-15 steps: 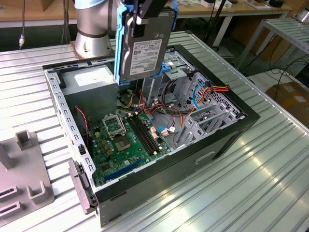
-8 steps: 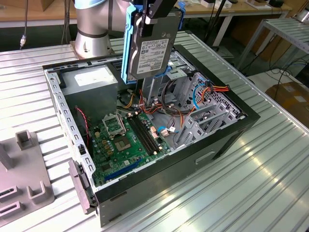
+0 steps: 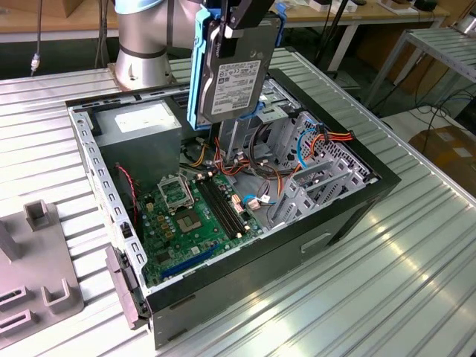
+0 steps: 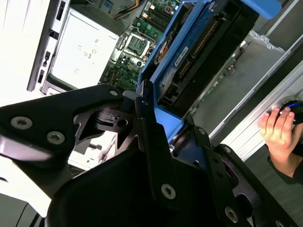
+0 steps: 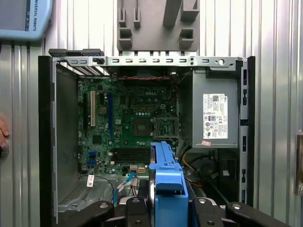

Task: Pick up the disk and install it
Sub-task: 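Insert the disk into the insertion slot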

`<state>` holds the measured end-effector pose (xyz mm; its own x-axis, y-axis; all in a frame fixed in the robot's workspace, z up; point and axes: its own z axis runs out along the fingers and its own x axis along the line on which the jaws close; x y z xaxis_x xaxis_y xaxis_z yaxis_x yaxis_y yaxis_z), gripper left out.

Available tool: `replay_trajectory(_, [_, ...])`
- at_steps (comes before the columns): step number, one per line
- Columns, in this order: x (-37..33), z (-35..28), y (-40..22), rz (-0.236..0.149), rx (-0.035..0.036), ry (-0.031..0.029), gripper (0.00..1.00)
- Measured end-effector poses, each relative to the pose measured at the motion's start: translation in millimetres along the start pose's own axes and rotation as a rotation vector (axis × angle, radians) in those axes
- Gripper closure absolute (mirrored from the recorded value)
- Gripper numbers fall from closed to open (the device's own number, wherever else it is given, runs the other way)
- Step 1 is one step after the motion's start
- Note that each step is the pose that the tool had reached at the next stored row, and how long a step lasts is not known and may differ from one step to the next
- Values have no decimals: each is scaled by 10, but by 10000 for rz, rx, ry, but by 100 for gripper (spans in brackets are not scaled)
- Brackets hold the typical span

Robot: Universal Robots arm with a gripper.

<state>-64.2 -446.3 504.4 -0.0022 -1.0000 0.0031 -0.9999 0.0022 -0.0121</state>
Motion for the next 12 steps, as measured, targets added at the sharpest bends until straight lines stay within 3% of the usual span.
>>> replay_trajectory(12, [79, 1, 0, 0, 1, -1, 63])
